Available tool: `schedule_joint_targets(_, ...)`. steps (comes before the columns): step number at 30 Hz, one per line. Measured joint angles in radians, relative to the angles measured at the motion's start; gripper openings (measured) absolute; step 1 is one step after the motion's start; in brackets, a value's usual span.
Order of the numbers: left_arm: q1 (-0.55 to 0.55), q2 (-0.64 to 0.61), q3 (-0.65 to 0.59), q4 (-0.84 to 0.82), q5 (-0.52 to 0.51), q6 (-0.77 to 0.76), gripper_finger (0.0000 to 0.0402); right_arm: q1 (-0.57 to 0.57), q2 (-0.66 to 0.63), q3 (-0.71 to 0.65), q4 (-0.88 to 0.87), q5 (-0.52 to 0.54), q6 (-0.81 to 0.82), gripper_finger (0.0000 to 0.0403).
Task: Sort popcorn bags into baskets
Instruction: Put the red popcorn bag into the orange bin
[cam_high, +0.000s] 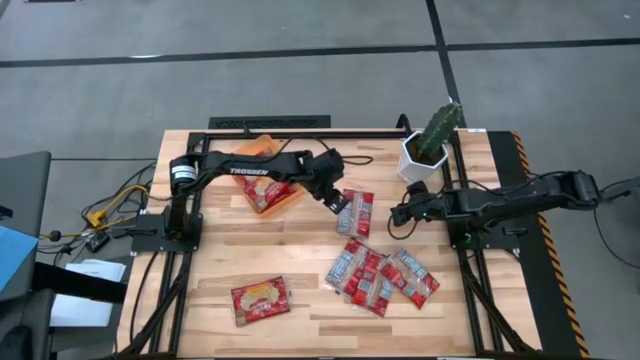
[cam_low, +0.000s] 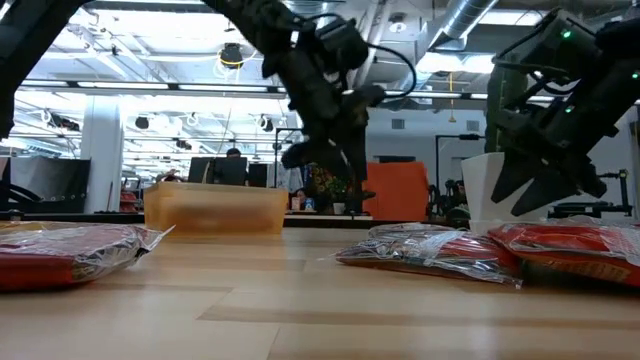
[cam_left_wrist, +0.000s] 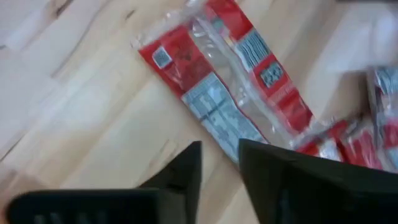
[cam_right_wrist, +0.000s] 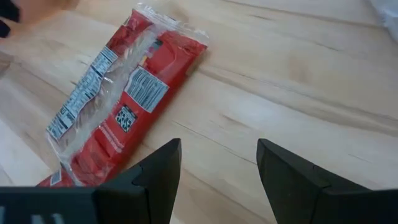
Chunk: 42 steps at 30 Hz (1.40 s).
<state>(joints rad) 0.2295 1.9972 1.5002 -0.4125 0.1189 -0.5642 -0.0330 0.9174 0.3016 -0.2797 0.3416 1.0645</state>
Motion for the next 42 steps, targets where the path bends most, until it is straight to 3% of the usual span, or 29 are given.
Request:
schedule_joint_targets(6, -0.004, 0.000, -0.071, 0.093, -0.054, -0.032, 0.0190, 0.000, 0.093, 0.000, 0.104, -0.001, 0.006, 0.0234)
schedule_joint_targets(11, -0.024, 0.000, -0.079, 0.104, -0.114, -0.034, 0.0225, 0.000, 0.166, 0.000, 0.172, -0.002, 0.009, 0.0234)
schedule_joint_targets(21, -0.042, 0.021, -0.076, 0.159, -0.173, -0.069, 0.0229, 0.000, 0.252, 0.000, 0.233, -0.028, 0.011, 0.0234)
schedule_joint_targets(26, -0.043, 0.091, -0.073, 0.193, -0.076, -0.124, 0.0229, 0.000, 0.252, 0.000, 0.232, -0.029, 0.010, 0.0234)
schedule_joint_targets(34, -0.037, 0.124, -0.074, 0.214, -0.053, -0.188, 0.0229, 0.011, 0.270, -0.002, 0.246, -0.030, 0.008, 0.0234)
schedule_joint_targets(42, -0.041, 0.160, -0.072, 0.288, 0.023, -0.230, 0.0229, 0.020, 0.384, 0.001, 0.377, -0.020, -0.004, 0.0234)
